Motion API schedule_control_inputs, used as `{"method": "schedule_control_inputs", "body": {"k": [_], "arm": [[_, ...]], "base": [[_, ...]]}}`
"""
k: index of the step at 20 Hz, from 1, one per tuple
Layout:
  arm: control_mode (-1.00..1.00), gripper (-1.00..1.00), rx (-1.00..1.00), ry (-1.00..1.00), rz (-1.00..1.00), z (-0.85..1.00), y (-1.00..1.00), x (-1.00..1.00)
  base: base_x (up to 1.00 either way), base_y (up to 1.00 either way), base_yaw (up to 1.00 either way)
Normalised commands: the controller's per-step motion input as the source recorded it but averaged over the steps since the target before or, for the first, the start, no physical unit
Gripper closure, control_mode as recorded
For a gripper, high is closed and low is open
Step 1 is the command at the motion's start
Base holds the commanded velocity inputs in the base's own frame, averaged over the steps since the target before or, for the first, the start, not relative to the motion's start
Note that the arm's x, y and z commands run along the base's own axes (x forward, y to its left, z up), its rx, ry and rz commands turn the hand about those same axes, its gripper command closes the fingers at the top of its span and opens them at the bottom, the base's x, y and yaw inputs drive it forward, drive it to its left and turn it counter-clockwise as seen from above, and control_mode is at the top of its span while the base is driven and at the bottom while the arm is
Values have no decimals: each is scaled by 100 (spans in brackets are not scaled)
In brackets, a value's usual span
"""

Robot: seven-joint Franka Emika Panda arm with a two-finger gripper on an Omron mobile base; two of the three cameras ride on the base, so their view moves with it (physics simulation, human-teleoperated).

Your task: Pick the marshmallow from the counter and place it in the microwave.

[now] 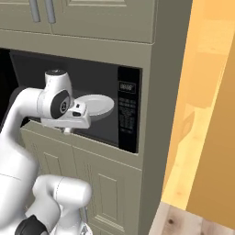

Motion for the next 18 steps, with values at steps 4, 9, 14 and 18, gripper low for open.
{"method": "schedule_control_inputs", "body": {"k": [4,9,14,18], "arm": [[-100,100,0,-38,-17,1,34,99],[-100,100,0,-23,-15,0,35,100],[-100,100,0,-15,-16,2,9,89],[-100,100,0,-1,-16,-1,0,82]], "base": [[0,0,0],[0,0,0],[0,0,0],[0,0,0]]}}
